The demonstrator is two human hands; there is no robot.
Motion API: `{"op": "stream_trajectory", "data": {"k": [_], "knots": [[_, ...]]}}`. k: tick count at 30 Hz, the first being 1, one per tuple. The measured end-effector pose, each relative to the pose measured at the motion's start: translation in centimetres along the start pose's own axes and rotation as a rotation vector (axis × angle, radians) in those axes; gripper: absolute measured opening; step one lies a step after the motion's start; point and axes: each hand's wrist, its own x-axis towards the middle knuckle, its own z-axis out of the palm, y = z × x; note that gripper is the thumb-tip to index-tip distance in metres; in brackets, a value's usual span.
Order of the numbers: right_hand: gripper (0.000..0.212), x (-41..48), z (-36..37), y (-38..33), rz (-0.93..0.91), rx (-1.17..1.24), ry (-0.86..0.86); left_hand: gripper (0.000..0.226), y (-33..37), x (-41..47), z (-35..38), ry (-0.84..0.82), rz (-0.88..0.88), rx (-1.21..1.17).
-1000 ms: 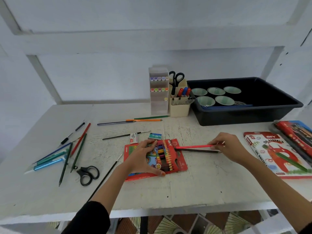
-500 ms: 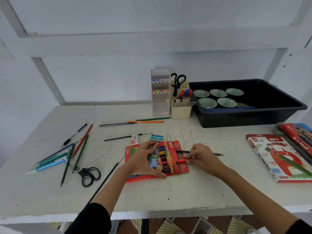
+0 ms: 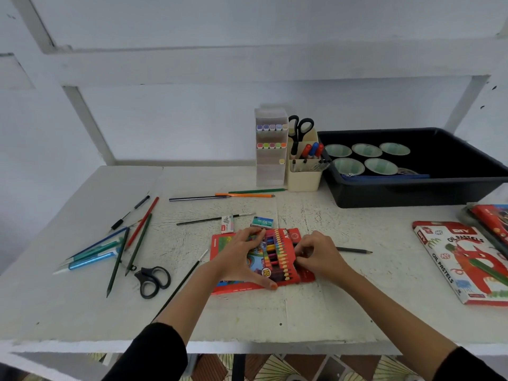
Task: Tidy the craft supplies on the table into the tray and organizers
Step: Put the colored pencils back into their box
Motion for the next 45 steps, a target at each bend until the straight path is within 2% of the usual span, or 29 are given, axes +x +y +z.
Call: {"op": "stream_trajectory", "data": {"k": [3,6,8,11,16,20,24,26,29,31,34,40,45], "knots": [[0.017,-0.1,1.2,0.2,-0.003,-0.057,0.060,0.122,0.2,-0.1,0.0,0.002,-0.004,-0.001],[0.021,-0.3,2.3,0.3,-0.008,-0.084,0.137,0.124,0.2,-0.1,0.1,0.008,-0.006,0.033],[0.020,-0.5,2.3,0.5,0.006,-0.039,0.116,0.124,0.1,0.0,0.2,0.024,0.008,0.046],[0.014,-0.7,0.8,0.9,-0.004,0.042,-0.005,0.124,-0.1,0.0,0.4,0.033,0.019,0.045],[0.009,-1.0,-0.1,1.4,-0.005,0.055,0.084,0.124,-0.2,0.1,0.4,0.033,0.016,0.036],[0.010,-0.8,1.1,1.0,-0.003,-0.016,0.114,0.123,-0.1,0.0,0.4,0.033,0.013,0.040],[0.009,-0.7,0.7,0.7,0.012,-0.003,0.089,0.123,0.0,0.0,0.3,0.021,0.010,0.049],[0.006,-0.8,0.0,0.7,0.016,0.011,0.130,0.123,0.0,0.0,0.3,0.023,0.007,0.034],[0.021,-1.2,-1.5,2.6,0.058,-0.131,0.237,0.123,0.1,0.0,0.3,0.023,0.011,0.023],[0.033,-1.6,-2.5,4.4,0.124,-0.321,0.201,0.124,0.0,0.0,0.2,0.025,0.012,0.028],[0.030,-2.5,-3.4,6.0,0.157,-0.361,0.168,0.130,-0.1,-0.1,0.2,0.025,0.016,0.017],[0.024,-4.6,-4.8,7.2,0.099,-0.258,0.209,0.136,0.0,0.0,0.1,0.028,0.020,0.009],[0.024,-5.2,-3.5,5.5,-0.101,-0.277,0.190,0.137,0.3,-0.1,0.1,0.024,0.022,0.021]]}}
